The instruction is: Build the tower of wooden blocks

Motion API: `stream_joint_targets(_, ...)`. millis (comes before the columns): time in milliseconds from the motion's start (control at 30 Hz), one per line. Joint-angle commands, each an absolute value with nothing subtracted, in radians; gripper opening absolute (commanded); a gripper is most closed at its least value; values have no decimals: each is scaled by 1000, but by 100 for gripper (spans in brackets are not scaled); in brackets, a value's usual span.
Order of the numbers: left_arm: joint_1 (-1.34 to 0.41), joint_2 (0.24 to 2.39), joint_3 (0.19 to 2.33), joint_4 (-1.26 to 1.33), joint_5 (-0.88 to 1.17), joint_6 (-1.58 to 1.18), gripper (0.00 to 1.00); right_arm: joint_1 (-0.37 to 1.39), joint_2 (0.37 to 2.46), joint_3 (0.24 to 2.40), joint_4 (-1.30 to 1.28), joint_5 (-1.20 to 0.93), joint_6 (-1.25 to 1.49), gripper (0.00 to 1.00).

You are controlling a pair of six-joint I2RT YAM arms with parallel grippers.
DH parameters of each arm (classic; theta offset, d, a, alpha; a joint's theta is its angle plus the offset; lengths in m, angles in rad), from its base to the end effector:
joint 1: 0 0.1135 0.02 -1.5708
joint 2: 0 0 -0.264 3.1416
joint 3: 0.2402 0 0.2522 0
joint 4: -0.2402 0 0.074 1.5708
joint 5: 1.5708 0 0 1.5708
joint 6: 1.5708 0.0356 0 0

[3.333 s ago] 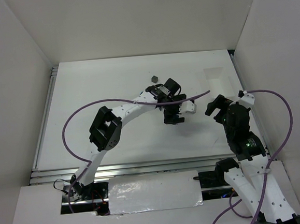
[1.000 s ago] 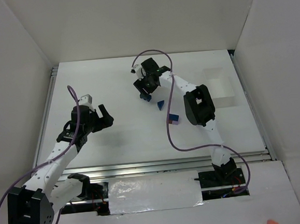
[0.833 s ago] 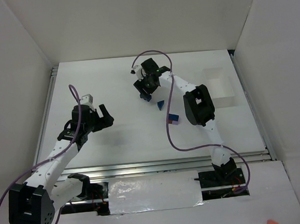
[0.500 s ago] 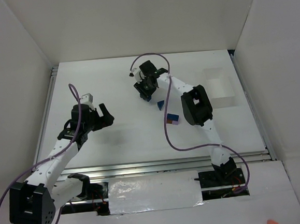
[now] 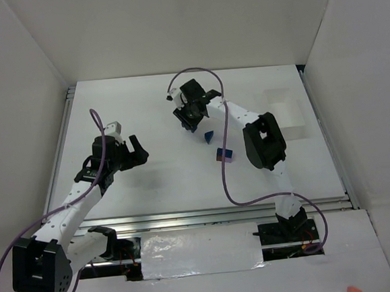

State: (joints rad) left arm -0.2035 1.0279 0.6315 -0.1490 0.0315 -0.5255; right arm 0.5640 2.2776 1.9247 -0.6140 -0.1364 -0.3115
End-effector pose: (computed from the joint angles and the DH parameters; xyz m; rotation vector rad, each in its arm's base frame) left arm 0.2215 -0.0469 0.2435 -0.3260 2.1264 -0.4633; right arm 0.4234 0.2736 0.1960 -1.1283 2.2831 0.2724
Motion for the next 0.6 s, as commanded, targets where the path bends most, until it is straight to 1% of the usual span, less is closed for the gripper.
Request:
stream_joint_targets(0, -198, 1003, 624, -118, 52, -515, 99, 586, 2077, 1940, -561, -114, -304, 23)
stream_joint_targets(133, -202, 977, 618, -110, 64, -518, 99, 581, 1985, 1963, -600, -45, -311, 23)
stream_joint_targets(267, -209, 957, 615, -115, 57, -537, 99, 554, 1890, 1951, -658, -75, -353, 23)
stream_joint_targets(367, -213, 946, 604, -104, 61, -554, 99, 526, 1780, 1844, -664, -64, -373, 23)
stream_joint_targets(467, -225, 951, 606, -91, 74, -551, 99, 515, 1697, 1714, -703, -100, -420, 24)
stream_joint_targets(567, -244, 962, 614, -91, 29, -552, 99, 520, 1637, 1588, -675, -115, -500, 24)
